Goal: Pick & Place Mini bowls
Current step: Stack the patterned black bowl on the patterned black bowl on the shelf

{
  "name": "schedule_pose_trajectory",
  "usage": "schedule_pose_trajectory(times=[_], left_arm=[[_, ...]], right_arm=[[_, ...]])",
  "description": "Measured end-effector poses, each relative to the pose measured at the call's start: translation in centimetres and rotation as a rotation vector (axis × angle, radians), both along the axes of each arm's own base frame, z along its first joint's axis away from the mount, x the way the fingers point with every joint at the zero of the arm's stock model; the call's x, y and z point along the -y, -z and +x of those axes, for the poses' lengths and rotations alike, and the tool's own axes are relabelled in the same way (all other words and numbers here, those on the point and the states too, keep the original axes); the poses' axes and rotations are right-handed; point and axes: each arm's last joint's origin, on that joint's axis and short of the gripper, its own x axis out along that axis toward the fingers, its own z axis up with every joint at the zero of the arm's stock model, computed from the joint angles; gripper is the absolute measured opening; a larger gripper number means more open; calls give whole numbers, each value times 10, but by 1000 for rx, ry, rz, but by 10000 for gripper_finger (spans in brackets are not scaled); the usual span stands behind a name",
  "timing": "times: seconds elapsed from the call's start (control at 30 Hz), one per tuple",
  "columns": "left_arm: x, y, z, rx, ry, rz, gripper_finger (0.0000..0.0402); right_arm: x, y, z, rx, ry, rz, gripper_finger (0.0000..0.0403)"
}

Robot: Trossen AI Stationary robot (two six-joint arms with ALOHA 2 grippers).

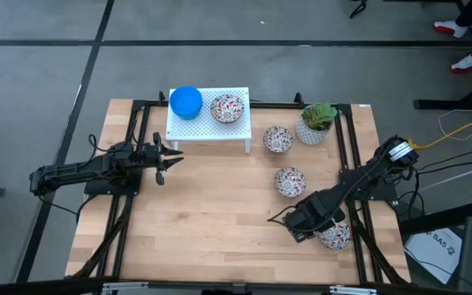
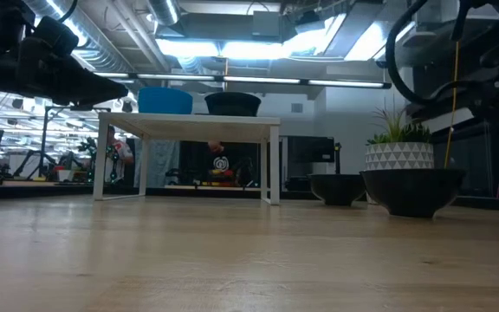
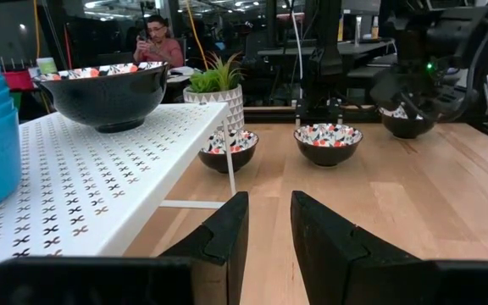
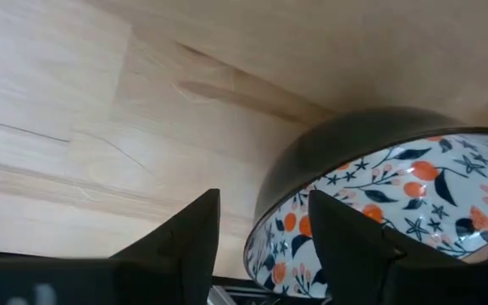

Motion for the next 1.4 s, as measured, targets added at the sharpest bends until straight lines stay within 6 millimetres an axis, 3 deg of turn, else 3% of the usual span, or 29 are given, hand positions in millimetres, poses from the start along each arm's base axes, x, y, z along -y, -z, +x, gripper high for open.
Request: schedule_pose_trajectory(times=[0.17, 0.53, 0.73, 0.87, 1.13, 1.4], left_arm=[[0, 0, 0, 0, 0, 0, 86], [0, 0, 0, 0, 0, 0, 86], [0, 0, 0, 0, 0, 0, 86], [0, 0, 0, 0, 0, 0, 86], [0, 0, 0, 0, 0, 0, 86], [0, 0, 0, 0, 0, 0, 86]], right_arm=[[-1, 0, -3, -14, -14, -9, 158], [-1, -1, -9, -75, -9, -26, 14], [-1, 0, -8, -44, -35, -34, 29], [-2, 0, -6, -2, -79, -32, 12], [-7, -1, 2, 120, -138, 2, 20], [-14, -30, 27, 424, -329, -136, 19]])
